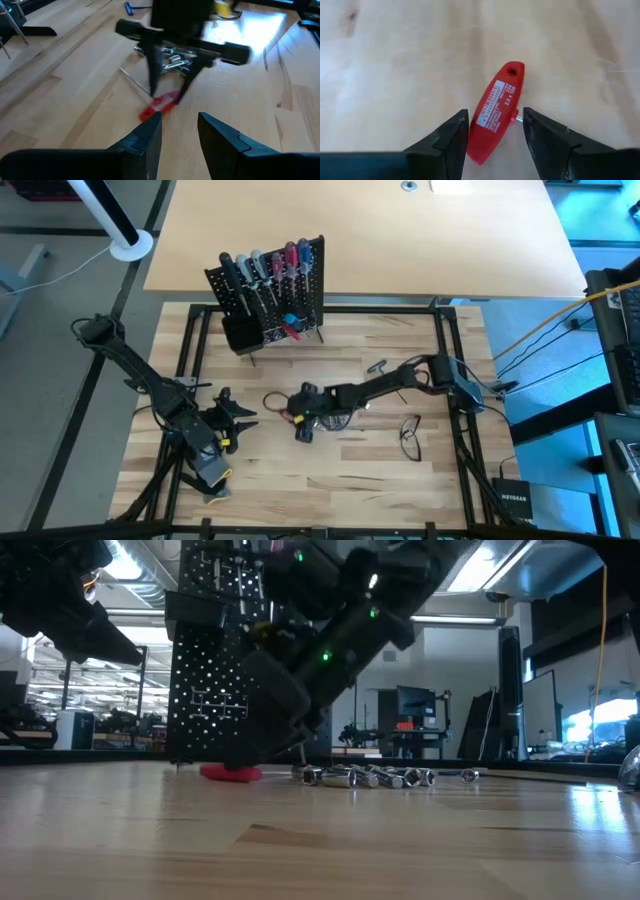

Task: Hang tools onto peg board
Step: Hang the red allen wrench onto the peg board

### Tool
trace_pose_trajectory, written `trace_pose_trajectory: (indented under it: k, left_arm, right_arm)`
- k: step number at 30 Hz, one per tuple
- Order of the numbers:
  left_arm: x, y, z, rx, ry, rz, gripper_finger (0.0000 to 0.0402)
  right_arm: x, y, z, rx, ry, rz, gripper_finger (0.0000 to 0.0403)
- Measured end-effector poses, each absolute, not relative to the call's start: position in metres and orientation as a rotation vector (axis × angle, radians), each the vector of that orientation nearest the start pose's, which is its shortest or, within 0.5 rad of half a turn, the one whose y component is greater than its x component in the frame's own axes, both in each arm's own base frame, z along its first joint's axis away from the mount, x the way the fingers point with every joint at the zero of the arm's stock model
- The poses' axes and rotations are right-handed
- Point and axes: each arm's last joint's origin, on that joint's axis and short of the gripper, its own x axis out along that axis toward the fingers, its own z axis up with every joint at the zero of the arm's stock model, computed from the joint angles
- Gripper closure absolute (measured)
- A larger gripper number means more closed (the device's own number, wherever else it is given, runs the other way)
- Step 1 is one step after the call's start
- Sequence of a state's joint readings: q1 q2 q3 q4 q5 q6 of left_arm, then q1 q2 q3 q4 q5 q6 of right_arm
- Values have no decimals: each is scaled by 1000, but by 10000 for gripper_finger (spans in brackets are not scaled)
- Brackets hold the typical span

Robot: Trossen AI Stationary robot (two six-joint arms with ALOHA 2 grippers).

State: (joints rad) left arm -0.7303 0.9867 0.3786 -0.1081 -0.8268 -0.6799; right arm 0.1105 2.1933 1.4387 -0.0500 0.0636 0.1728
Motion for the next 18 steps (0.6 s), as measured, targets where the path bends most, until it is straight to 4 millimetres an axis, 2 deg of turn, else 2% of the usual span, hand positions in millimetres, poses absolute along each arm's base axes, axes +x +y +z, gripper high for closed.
trace_pose_trajectory:
  k: [6,13,18]
  left_arm:
    - [145,-101,176,-162,446,255,286]
    - [145,-101,176,-139,449,250,286]
    - [148,-98,177,-108,444,259,286]
  right_arm:
    - [459,64,137,92,870,-49,215]
    - [452,84,135,67,896,-105,215]
    - [455,82,126,64,873,-178,215]
